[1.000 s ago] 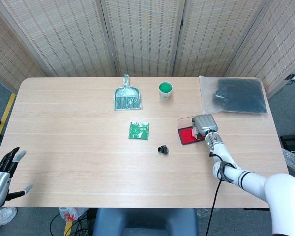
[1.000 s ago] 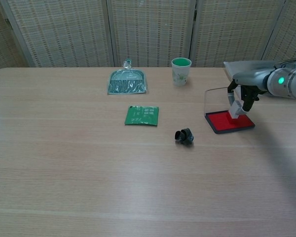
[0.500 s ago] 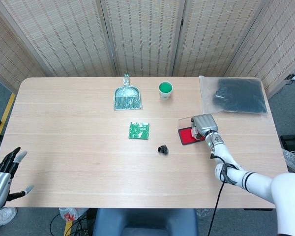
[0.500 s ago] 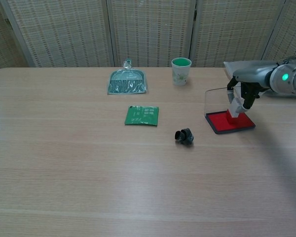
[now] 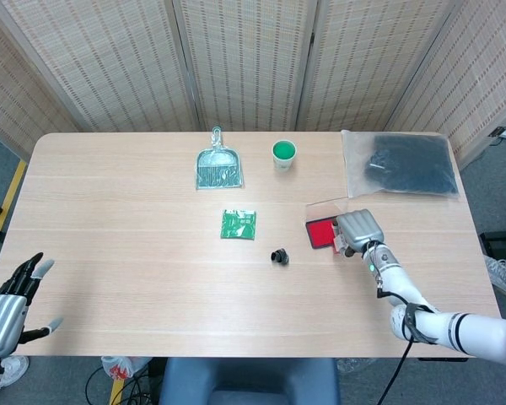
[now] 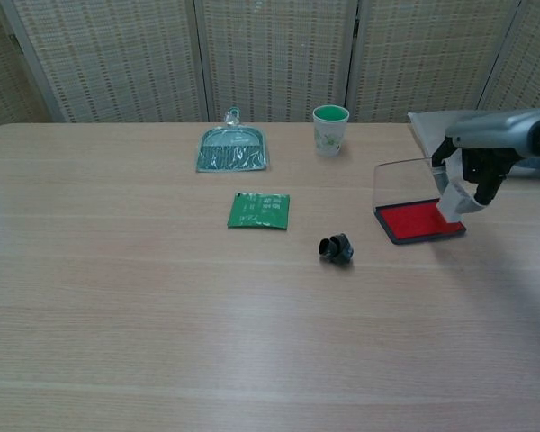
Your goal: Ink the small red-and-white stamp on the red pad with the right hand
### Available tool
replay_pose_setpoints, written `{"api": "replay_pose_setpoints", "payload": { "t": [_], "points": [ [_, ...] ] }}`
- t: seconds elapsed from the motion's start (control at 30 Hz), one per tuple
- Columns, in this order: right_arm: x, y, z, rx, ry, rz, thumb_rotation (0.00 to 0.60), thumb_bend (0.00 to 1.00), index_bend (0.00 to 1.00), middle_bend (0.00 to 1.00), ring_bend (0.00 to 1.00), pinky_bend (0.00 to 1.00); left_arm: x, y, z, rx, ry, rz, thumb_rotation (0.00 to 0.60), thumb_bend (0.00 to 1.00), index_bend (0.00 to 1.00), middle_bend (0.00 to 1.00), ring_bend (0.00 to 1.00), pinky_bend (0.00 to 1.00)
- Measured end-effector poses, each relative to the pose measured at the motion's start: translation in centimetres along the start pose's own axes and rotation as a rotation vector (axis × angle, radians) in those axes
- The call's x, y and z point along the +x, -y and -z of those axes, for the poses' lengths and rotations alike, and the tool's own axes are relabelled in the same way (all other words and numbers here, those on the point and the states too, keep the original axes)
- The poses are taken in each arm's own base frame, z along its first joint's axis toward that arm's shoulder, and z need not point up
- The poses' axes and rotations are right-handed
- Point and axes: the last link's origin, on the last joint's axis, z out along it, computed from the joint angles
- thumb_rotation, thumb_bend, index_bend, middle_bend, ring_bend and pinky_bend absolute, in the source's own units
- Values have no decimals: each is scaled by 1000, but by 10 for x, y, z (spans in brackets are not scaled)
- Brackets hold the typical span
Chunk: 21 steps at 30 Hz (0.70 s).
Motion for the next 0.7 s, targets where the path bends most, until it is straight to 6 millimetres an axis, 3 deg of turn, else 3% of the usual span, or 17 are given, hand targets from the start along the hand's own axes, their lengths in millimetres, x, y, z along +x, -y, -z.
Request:
{"api": "replay_pose_setpoints", "payload": {
  "t": [0.37,0.7],
  "points": [
    [-24,19,-4,58,57,69,600,352,888,943,773,935,0,0,0,2,2,2,600,200,57,0,81,282],
    [-30,17,-9,44,81,88,600,317,855,887,738,934,0,0,-1,5,4,2,600,201,58,0,82,282]
  ]
}}
